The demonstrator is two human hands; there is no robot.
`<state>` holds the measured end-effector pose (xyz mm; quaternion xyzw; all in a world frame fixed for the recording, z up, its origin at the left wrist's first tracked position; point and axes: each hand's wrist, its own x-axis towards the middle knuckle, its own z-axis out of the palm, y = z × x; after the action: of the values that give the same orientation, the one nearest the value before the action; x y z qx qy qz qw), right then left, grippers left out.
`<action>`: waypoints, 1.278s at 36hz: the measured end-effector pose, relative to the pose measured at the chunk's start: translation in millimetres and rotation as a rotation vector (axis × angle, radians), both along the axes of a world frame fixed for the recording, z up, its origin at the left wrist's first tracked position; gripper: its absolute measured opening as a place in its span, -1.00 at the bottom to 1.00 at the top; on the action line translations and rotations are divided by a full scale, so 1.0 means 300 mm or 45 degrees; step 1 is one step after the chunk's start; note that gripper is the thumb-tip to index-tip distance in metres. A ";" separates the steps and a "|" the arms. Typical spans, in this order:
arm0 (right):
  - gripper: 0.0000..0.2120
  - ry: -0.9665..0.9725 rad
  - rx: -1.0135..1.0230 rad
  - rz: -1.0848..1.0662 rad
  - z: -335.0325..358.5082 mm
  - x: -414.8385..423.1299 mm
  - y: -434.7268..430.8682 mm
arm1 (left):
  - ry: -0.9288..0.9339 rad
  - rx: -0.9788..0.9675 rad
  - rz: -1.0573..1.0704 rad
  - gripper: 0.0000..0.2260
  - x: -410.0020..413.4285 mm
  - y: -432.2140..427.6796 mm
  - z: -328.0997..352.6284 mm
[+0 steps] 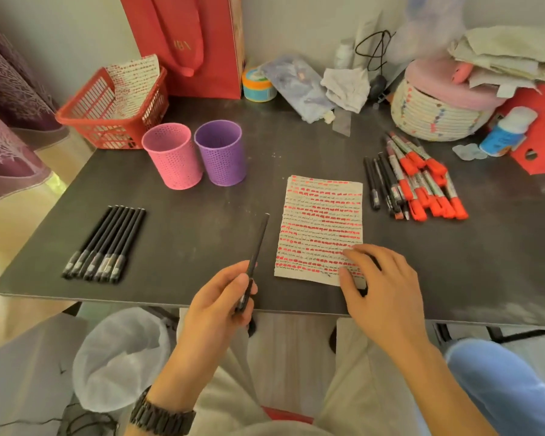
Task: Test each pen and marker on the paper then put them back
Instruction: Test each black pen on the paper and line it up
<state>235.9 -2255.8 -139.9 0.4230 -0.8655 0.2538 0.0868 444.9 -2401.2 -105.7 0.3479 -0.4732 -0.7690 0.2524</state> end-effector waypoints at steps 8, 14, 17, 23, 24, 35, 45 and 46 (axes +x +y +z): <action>-0.72 -0.010 -0.033 0.007 0.008 -0.002 -0.003 | -0.079 -0.076 -0.123 -0.71 0.050 0.069 -0.035; -0.76 -0.292 -0.255 -0.037 0.074 0.072 0.012 | -0.080 -0.064 -0.231 -0.71 0.037 0.123 -0.055; -0.75 -0.711 -0.437 -0.014 0.125 0.154 0.025 | -0.084 -0.069 -0.326 -0.69 0.035 0.142 -0.054; -0.80 -1.419 -0.502 0.285 0.133 0.244 0.018 | -0.121 -0.079 -0.472 -0.71 0.015 0.161 -0.044; -0.84 -1.431 -0.503 0.295 0.126 0.252 0.018 | -0.152 -0.087 -0.499 -0.69 0.013 0.162 -0.044; -0.82 -1.334 -0.451 0.298 0.096 0.304 0.034 | -0.451 -0.569 -0.659 -0.54 0.021 0.173 -0.084; -0.81 -1.330 -0.560 0.262 0.106 0.304 0.035 | -0.494 -0.623 -0.631 -0.44 -0.014 0.183 -0.060; -0.81 -1.324 -0.568 0.263 0.109 0.303 0.035 | -0.486 -0.599 -0.643 -0.44 -0.017 0.180 -0.057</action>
<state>326.8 -2245.2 -107.3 0.2964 -0.6740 0.6121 -0.2884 440.0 -2347.2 -122.9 0.2900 -0.7456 -0.5989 0.0355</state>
